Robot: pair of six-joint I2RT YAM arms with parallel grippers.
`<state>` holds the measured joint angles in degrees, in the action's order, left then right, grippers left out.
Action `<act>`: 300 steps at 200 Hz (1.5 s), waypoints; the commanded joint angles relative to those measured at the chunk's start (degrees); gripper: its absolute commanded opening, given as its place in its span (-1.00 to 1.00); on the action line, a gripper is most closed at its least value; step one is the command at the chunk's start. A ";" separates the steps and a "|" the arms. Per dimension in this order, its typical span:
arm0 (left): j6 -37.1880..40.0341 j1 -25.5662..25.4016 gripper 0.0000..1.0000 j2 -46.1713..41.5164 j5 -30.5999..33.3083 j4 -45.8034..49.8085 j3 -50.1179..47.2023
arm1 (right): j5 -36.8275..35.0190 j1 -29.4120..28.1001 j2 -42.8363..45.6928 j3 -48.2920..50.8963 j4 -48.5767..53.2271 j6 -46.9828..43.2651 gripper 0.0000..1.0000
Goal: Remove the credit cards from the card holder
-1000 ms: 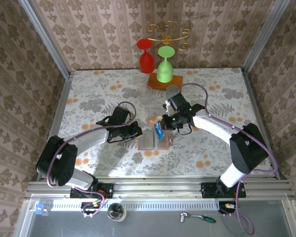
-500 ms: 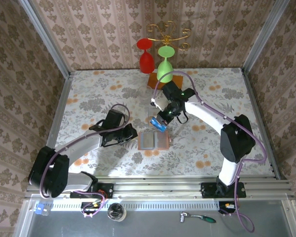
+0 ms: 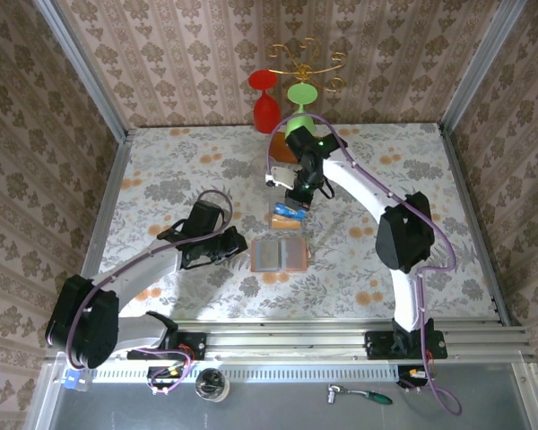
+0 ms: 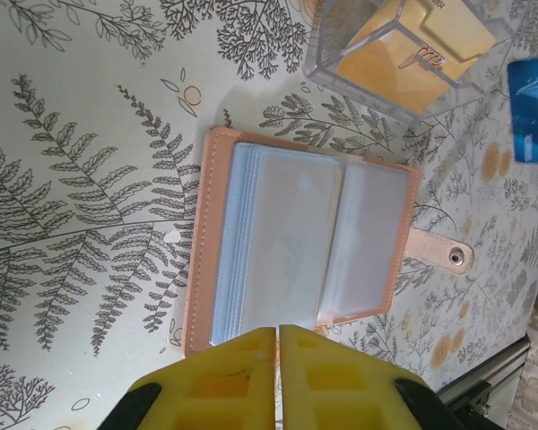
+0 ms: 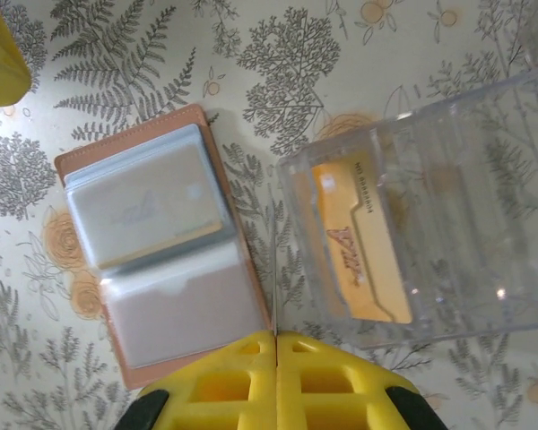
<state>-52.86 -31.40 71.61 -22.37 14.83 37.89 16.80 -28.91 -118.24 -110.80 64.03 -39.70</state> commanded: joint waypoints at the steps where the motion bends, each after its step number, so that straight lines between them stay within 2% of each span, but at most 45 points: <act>1: -0.30 0.37 -0.78 -1.13 1.51 2.28 -0.53 | -1.59 0.58 -3.92 -6.54 7.04 -4.53 -1.00; 62: -0.58 0.46 -0.78 -0.71 2.23 4.13 0.26 | -3.19 1.40 -13.83 -23.05 13.56 -7.42 -1.00; 113: -0.84 0.81 -0.78 -0.53 2.33 4.96 0.31 | -3.58 1.49 -19.93 -32.95 17.59 -10.08 -1.00; 193: -1.11 1.16 -0.78 -0.18 2.51 5.35 0.06 | -3.19 1.48 -23.42 -33.44 18.23 -12.65 -1.00; 300: -1.26 1.16 -0.78 1.24 2.33 5.04 0.08 | 2.14 1.57 -26.94 -32.83 20.70 -13.03 -1.00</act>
<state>-53.52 -30.65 72.40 -20.49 18.06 37.89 16.75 -27.57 -142.69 -142.58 81.41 -51.96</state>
